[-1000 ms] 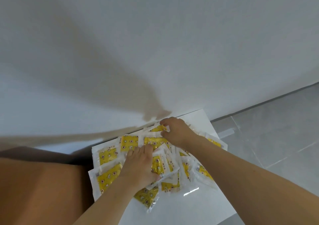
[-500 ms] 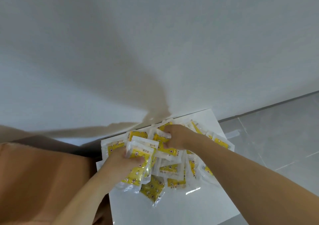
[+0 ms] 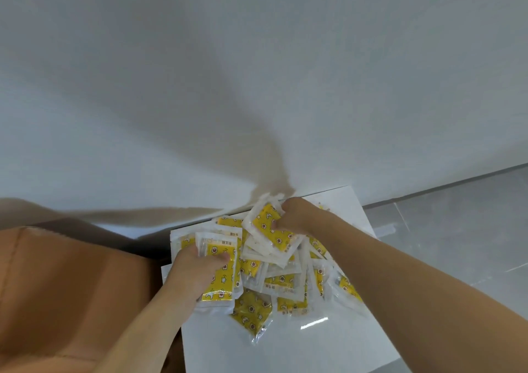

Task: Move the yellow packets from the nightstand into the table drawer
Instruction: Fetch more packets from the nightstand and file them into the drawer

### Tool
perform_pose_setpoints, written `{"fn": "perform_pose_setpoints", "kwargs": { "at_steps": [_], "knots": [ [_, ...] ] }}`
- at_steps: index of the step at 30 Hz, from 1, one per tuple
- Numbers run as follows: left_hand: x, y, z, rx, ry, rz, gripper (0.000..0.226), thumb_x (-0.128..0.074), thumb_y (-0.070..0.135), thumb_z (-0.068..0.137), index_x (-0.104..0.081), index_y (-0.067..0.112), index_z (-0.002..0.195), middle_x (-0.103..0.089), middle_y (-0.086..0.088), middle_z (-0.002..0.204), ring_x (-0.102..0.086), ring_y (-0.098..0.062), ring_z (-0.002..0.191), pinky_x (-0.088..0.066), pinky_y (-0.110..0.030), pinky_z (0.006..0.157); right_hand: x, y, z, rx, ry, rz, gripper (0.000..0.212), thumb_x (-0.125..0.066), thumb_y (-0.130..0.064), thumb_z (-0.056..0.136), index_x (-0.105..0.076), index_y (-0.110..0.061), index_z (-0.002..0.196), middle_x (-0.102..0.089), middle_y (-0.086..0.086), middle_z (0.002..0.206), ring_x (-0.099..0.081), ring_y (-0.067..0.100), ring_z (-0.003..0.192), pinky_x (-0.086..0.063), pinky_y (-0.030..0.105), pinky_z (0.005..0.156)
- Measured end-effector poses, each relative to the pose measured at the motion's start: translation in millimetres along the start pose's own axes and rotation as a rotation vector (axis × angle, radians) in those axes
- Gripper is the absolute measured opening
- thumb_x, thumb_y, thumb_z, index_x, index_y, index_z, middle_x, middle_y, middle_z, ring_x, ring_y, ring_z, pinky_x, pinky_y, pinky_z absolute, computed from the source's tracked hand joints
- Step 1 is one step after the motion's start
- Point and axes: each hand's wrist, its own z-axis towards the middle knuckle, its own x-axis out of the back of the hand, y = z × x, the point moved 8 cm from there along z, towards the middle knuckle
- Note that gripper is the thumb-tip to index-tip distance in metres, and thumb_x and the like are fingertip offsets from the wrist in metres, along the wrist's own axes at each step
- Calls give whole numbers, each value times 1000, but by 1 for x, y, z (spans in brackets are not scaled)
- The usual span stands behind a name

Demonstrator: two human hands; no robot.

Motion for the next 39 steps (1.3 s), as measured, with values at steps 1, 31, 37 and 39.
{"fn": "perform_pose_setpoints", "kwargs": {
  "at_steps": [1, 31, 37, 39],
  "knots": [
    [0, -1, 0, 4, 0, -3, 19, -77, 11, 83, -70, 20, 98, -77, -8, 91, -72, -32, 89, -57, -55, 84, -2, -1, 7, -20, 29, -40, 38, -71, -35, 83, -56, -12, 109, -59, 6, 114, -57, 26, 111, -47, 32, 82],
    [-21, 35, -80, 72, -33, -256, 40, -75, 4, 82, -61, 6, 119, -74, -18, 99, -74, -36, 86, -59, -57, 74, 66, 41, -131, -76, 411, 573, 17, -67, -8, 81, -51, -7, 77, -48, 4, 71, -44, 16, 56, -36, 25, 48],
    [-53, 126, -241, -31, -140, -423, 48, -74, 4, 83, -57, 1, 128, -75, -17, 99, -74, -30, 85, -61, -43, 63, 147, 59, -325, -60, 537, 1206, 16, -74, -3, 76, -62, -5, 86, -67, 17, 85, -67, 30, 73, -57, 43, 71],
    [-67, 157, -300, -97, -204, -449, 35, -72, 4, 85, -64, 2, 119, -75, -14, 100, -74, -28, 87, -62, -42, 67, 171, 64, -394, 5, 580, 1426, 10, -69, 2, 83, -66, -1, 92, -72, 15, 89, -71, 28, 73, -59, 38, 64]
  ]
}}
